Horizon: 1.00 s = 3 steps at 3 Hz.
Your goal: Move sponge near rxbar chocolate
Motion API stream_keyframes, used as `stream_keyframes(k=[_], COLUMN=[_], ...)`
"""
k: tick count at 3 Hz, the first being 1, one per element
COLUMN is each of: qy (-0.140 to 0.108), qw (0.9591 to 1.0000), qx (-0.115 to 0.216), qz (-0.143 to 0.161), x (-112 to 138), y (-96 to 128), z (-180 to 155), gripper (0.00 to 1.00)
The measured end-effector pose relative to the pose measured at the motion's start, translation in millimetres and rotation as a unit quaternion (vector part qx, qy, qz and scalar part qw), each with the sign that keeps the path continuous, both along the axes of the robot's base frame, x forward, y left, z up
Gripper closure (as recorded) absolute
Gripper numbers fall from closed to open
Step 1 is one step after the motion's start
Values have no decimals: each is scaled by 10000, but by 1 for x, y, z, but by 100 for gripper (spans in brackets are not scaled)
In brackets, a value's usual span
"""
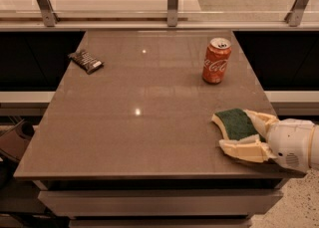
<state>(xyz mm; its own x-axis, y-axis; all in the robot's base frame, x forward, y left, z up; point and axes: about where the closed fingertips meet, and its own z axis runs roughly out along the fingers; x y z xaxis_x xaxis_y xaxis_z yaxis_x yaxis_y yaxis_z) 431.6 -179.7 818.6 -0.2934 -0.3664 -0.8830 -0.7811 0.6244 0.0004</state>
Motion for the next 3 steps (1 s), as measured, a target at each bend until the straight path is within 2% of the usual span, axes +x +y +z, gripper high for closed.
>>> stream_keyframes(k=[1,2,3], qy=[0,-32,-174], qw=[10000,9999,9985], qx=[0,-104,-365], qz=[0,95,356], x=[0,6,24], y=[0,4,16], z=[0,14,46], gripper=[100,100,100])
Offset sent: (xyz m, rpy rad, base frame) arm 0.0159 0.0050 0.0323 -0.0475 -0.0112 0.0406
